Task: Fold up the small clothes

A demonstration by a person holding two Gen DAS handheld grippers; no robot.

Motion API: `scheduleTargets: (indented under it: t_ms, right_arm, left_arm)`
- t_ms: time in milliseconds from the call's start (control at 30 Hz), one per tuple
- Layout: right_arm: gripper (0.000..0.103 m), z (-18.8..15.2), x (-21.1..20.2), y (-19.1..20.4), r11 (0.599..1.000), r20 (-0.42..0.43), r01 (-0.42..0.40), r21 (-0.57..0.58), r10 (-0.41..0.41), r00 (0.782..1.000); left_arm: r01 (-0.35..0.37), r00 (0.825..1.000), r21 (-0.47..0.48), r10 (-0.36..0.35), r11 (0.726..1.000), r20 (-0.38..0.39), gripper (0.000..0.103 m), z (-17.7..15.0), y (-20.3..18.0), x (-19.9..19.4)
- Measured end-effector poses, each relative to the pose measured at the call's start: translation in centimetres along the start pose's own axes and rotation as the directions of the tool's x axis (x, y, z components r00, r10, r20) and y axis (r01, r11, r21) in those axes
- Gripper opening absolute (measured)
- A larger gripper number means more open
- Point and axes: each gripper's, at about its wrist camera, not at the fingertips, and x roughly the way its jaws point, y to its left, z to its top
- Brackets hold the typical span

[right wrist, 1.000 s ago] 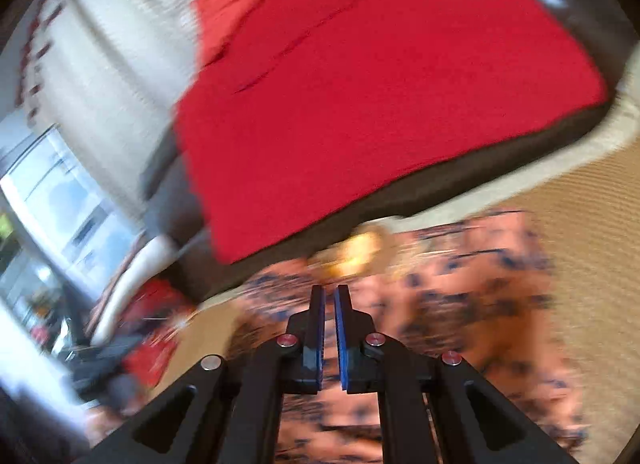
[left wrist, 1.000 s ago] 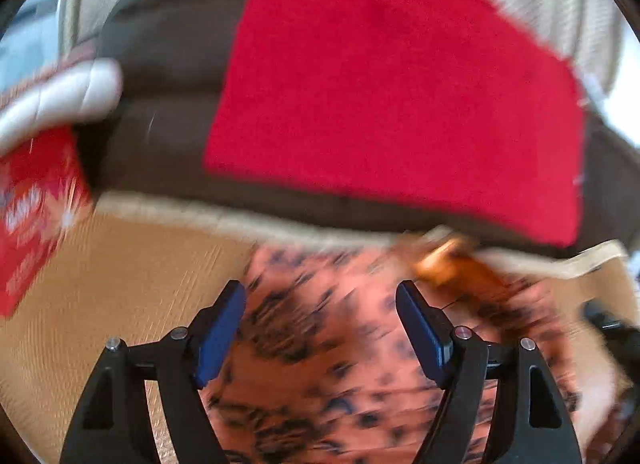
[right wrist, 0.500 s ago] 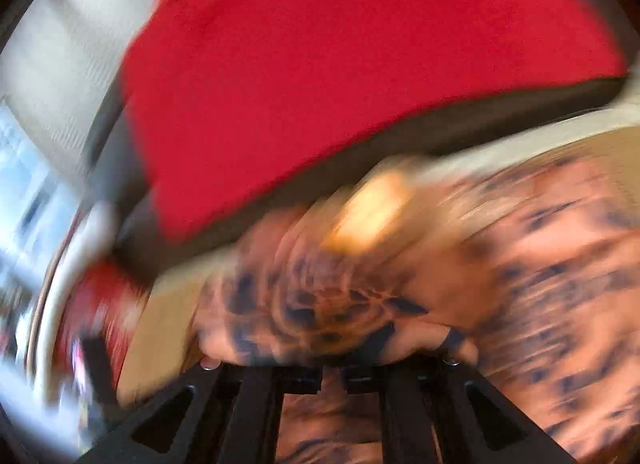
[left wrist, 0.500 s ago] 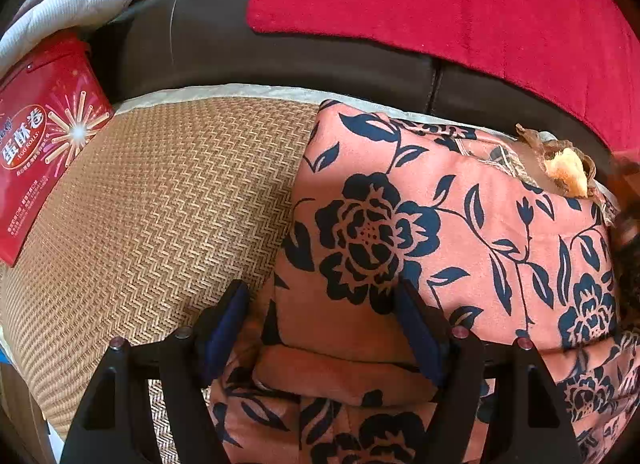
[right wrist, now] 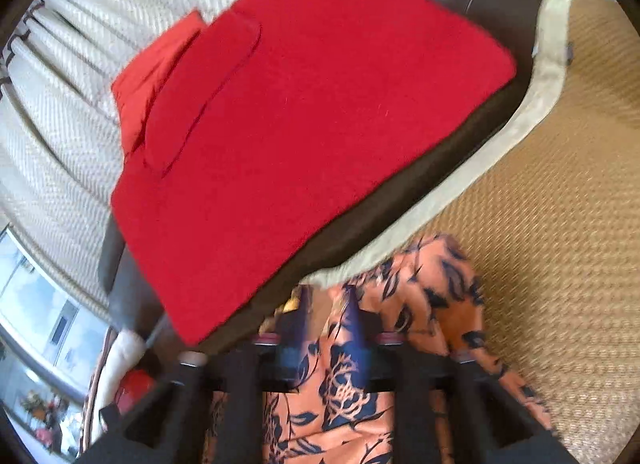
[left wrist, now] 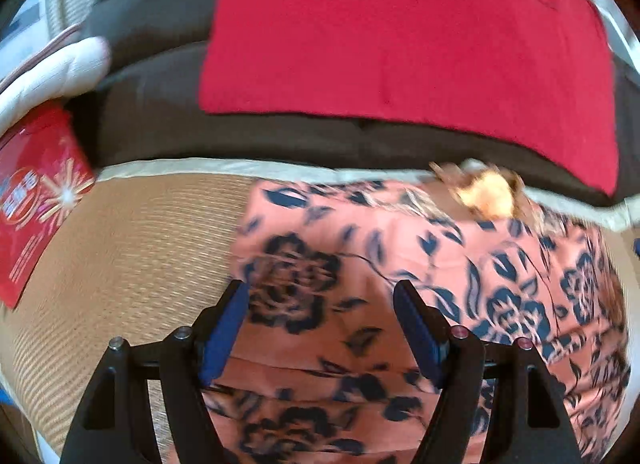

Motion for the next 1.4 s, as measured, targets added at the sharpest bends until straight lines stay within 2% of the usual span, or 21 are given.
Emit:
scheduleTargets:
  t_ms: [33,67,133,267,300,333,367,400,567,667,700,767,833,900,1000,1100,1167,1200,1267,1333,1400]
  right_arm:
    - [0.08,-0.1,0.9,-0.1,1.0,-0.025,-0.002,-0.008,0.002,1.0]
    - [0.089,-0.5,1.5,0.0,1.0,-0.031,-0.011,-0.01,0.011,0.999]
    - [0.089,-1.2,3.1,0.0,0.999,-0.053,-0.029,-0.02,0.028,0.998]
    - [0.085,-1.8,6.5,-0.6,0.999,-0.171,0.039,-0.019,-0.042,0.984]
    - [0.082,-2.0,7.4,-1.0,0.998,-0.204,0.064,-0.017,-0.066,0.977]
    - [0.071,-2.4,8.4,-1.6,0.995,-0.237,0.102,-0.021,-0.104,0.966]
    - [0.064,-2.5,8.5,-1.8,0.992,-0.229,0.124,-0.038,-0.129,0.965]
    - [0.064,-2.4,8.4,-1.7,0.992,-0.229,0.122,-0.038,-0.128,0.965]
    - [0.066,-2.2,6.5,-0.3,0.998,-0.143,0.011,-0.066,-0.021,0.989]
    - [0.066,-3.4,8.2,0.4,0.996,-0.213,0.008,-0.094,-0.028,0.977]
    - [0.066,-4.3,9.4,0.3,0.992,-0.261,0.043,-0.115,-0.072,0.963]
    - [0.062,-5.5,10.3,0.7,0.979,-0.285,0.098,-0.18,-0.147,0.947]
    - [0.064,-5.6,9.9,1.9,0.971,-0.276,0.1,-0.219,-0.16,0.948]
    - [0.064,-5.4,8.7,2.4,0.978,-0.254,0.055,-0.201,-0.106,0.961]
    - [0.064,-5.8,7.2,3.3,0.967,-0.231,0.049,-0.252,-0.109,0.967]
    - [0.064,-6.8,7.4,3.0,0.955,-0.277,0.085,-0.285,-0.167,0.946]
    - [0.061,-8.2,8.2,2.2,0.941,-0.339,0.128,-0.313,-0.236,0.911]
    - [0.061,-8.4,7.8,2.4,0.936,-0.311,0.124,-0.33,-0.232,0.922]
    - [0.061,-8.5,6.7,3.0,0.936,-0.31,0.124,-0.329,-0.231,0.922]
    - [0.061,-8.4,5.5,3.3,0.951,-0.287,0.087,-0.296,-0.175,0.942]
    - [0.061,-8.8,4.8,3.8,0.947,-0.293,0.084,-0.312,-0.179,0.939]
  left_arm:
    - [0.003,1.0,0.016,-0.002,1.0,-0.011,0.076,-0.2,-0.7,0.3]
    - [0.004,1.0,0.031,-0.003,0.999,-0.021,0.076,-0.2,-1.3,0.6]
    - [-0.004,0.999,0.065,0.006,0.998,-0.037,0.076,-0.8,-2.1,1.6]
    - [-0.029,0.993,0.137,0.044,0.99,-0.109,0.076,-2.2,-4.1,3.9]
    - [-0.035,0.992,0.138,0.051,0.99,-0.111,0.076,-2.2,-4.1,4.0]
    - [-0.039,0.993,0.131,0.054,0.991,-0.107,0.077,-2.2,-4.1,3.9]
    - [-0.04,0.993,0.128,0.054,0.991,-0.109,0.077,-2.0,-4.1,3.9]
    - [-0.039,0.993,0.121,0.051,0.992,-0.104,0.077,-1.8,-4.0,3.7]
    - [-0.035,0.999,0.077,0.036,0.996,-0.01,0.077,-0.8,-3.7,1.4]
    - [-0.063,0.996,0.12,0.071,0.991,-0.059,0.077,-1.4,-4.3,2.8]
    - [-0.078,0.992,0.146,0.092,0.986,-0.092,0.077,-1.5,-5.0,4.2]
    - [-0.094,0.992,0.155,0.106,0.984,-0.073,0.077,-1.6,-5.3,4.3]
    - [-0.086,0.992,0.162,0.099,0.983,-0.074,0.077,-1.2,-5.5,3.9]
    - [-0.085,0.994,0.141,0.093,0.986,-0.052,0.077,-1.0,-5.2,2.8]
    - [-0.092,0.995,0.124,0.097,0.988,-0.034,0.077,-1.1,-4.8,1.2]
    - [-0.107,0.99,0.148,0.12,0.983,-0.075,0.077,-2.1,-4.6,1.4]
    - [-0.108,0.983,0.16,0.13,0.981,-0.133,0.078,-3.2,-4.5,2.4]
    - [-0.1,0.985,0.142,0.118,0.985,-0.123,0.078,-3.3,-4.1,2.0]
    - [-0.097,0.988,0.12,0.11,0.988,-0.104,0.077,-3.3,-3.6,0.7]
    - [-0.084,0.995,0.105,0.09,0.991,-0.051,0.078,-3.5,-3.0,-1.0]
    - [-0.11,0.992,0.123,0.117,0.986,-0.056,0.078,-3.9,-2.9,-1.3]
